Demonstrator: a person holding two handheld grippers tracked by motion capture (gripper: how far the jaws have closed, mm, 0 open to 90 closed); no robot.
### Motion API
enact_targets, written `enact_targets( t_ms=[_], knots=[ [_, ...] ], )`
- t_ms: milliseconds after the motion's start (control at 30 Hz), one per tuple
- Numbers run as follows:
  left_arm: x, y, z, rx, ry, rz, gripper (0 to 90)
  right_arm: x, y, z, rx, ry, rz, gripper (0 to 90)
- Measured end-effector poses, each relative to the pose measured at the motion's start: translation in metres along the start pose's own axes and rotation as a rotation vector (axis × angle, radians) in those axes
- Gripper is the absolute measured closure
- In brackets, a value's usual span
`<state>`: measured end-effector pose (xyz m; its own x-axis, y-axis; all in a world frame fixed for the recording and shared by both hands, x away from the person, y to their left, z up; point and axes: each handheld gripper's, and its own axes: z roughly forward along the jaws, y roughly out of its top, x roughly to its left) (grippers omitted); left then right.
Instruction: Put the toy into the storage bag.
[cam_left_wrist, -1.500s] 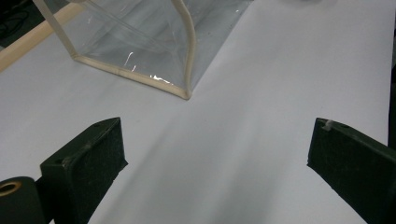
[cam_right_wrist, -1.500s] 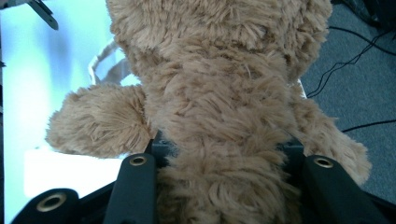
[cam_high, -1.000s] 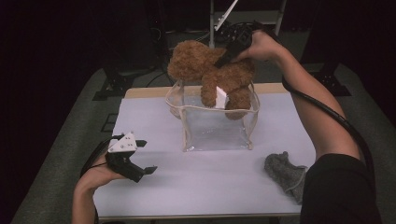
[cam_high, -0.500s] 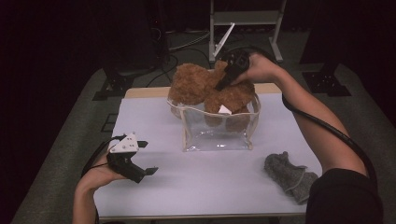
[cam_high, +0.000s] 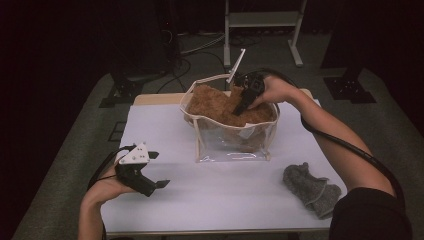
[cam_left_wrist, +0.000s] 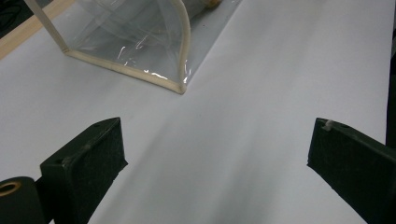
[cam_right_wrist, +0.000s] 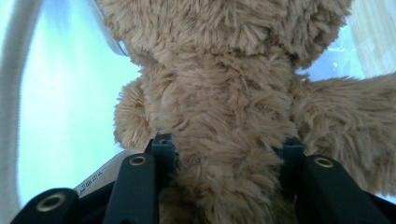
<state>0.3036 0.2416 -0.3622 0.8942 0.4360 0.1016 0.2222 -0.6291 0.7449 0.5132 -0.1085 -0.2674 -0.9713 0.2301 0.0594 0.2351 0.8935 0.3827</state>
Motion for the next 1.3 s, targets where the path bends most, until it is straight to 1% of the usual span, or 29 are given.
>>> enact_targets(
  t_ms=[33, 67, 100, 167, 233, 267, 333, 367, 400, 433, 467, 500, 567, 600, 667, 700, 733, 767, 800, 833, 867, 933, 1033, 1067, 1133, 1167, 1200, 1233, 1300],
  knots=[
    [0.000, 0.000, -0.001, 0.002, -0.001, 0.003, 3.2, 0.000, 0.000, 0.002, 0.002, 0.001, 0.002, 54.9],
    [0.000, -0.001, -0.001, 0.000, 0.000, -0.001, 3.2, -0.001, -0.001, 0.007, 0.018, -0.009, 0.003, 53.3],
    [0.000, -0.001, -0.001, 0.000, 0.001, -0.002, 3.2, -0.001, -0.002, 0.010, 0.023, -0.011, 0.004, 52.2],
    [0.000, -0.001, -0.001, 0.000, 0.001, -0.004, 3.2, -0.002, -0.002, 0.011, 0.022, -0.010, 0.009, 50.9],
    [0.000, -0.001, -0.001, 0.000, 0.000, -0.004, 3.2, -0.003, -0.003, 0.011, 0.011, -0.010, 0.015, 47.8],
    [0.000, -0.001, -0.001, 0.001, -0.001, -0.003, 3.2, -0.002, -0.002, 0.011, 0.005, -0.012, 0.012, 41.7],
    [0.000, 0.000, 0.000, 0.004, -0.001, -0.001, 3.2, 0.000, -0.001, 0.009, 0.003, -0.016, 0.007, 37.6],
    [0.000, 0.000, 0.000, 0.004, -0.001, -0.001, 3.2, 0.000, -0.001, 0.009, 0.003, -0.016, 0.007, 37.6],
    [-0.001, 0.001, 0.000, 0.006, -0.002, 0.001, 3.2, 0.002, 0.000, 0.005, -0.022, -0.024, -0.002, 35.0],
    [-0.001, 0.001, 0.000, 0.006, -0.002, 0.001, 3.2, 0.002, 0.000, 0.005, -0.022, -0.024, -0.002, 35.0],
    [-0.001, 0.001, 0.000, 0.002, 0.000, 0.000, 3.2, 0.003, 0.000, 0.003, -0.035, -0.028, -0.005, 35.1],
    [-0.001, 0.002, -0.001, 0.001, 0.001, 0.003, 3.2, 0.005, 0.002, -0.003, -0.070, -0.037, -0.018, 37.1],
    [-0.001, 0.002, -0.001, 0.003, 0.001, 0.007, 3.2, 0.007, 0.003, -0.004, -0.079, -0.041, -0.024, 38.2],
    [-0.001, 0.002, -0.001, 0.003, 0.000, 0.006, 3.2, 0.008, 0.004, -0.005, -0.084, -0.050, -0.032, 41.6],
    [-0.002, 0.002, 0.000, 0.004, -0.002, 0.005, 3.2, 0.009, 0.006, -0.001, -0.077, -0.060, -0.048, 53.2],
    [-0.001, 0.002, 0.001, 0.007, -0.003, 0.009, 3.2, 0.009, 0.005, 0.001, -0.071, -0.056, -0.041, 56.1],
    [-0.002, 0.002, 0.002, 0.004, -0.004, 0.005, 3.2, 0.008, 0.004, 0.003, -0.061, -0.053, -0.043, 59.6],
    [-0.002, 0.002, 0.002, 0.009, -0.006, 0.011, 3.2, 0.008, 0.002, 0.006, -0.049, -0.058, -0.038, 62.5],
    [-0.002, 0.002, 0.002, 0.009, -0.006, 0.011, 3.2, 0.008, 0.002, 0.006, -0.049, -0.058, -0.038, 62.5],
    [-0.002, 0.002, 0.002, 0.009, -0.007, 0.010, 3.2, 0.005, -0.002, 0.012, -0.036, -0.049, -0.021, 66.3],
    [-0.002, 0.002, 0.002, 0.010, -0.007, 0.009, 3.2, 0.003, -0.003, 0.015, -0.031, -0.049, -0.024, 67.9],
    [-0.001, 0.001, 0.003, 0.009, -0.007, 0.006, 3.2, 0.003, -0.004, 0.019, -0.007, -0.052, -0.026, 69.0],
    [-0.001, 0.001, 0.003, 0.005, -0.008, 0.005, 3.2, 0.003, -0.004, 0.025, 0.016, -0.040, -0.027, 69.6],
    [-0.001, 0.001, 0.003, 0.005, -0.008, 0.005, 3.2, 0.002, -0.004, 0.026, 0.012, -0.039, -0.029, 69.6],
    [-0.002, 0.001, 0.002, 0.005, -0.007, 0.007, 3.2, 0.001, -0.005, 0.025, -0.001, -0.030, -0.010, 68.0],
    [-0.002, 0.001, 0.002, 0.005, -0.007, 0.007, 3.2, 0.000, -0.006, 0.025, -0.010, -0.030, -0.005, 66.1],
    [-0.002, 0.001, 0.002, 0.005, -0.006, 0.008, 3.2, 0.001, -0.006, 0.023, -0.022, -0.024, 0.008, 62.4],
    [-0.002, 0.002, 0.002, 0.003, -0.007, 0.011, 3.2, 0.001, -0.006, 0.019, -0.038, -0.020, 0.009, 59.0],
    [-0.002, 0.002, 0.002, 0.002, -0.007, 0.014, 3.2, 0.004, -0.008, 0.011, -0.068, -0.029, 0.011, 55.8]
  ],
)
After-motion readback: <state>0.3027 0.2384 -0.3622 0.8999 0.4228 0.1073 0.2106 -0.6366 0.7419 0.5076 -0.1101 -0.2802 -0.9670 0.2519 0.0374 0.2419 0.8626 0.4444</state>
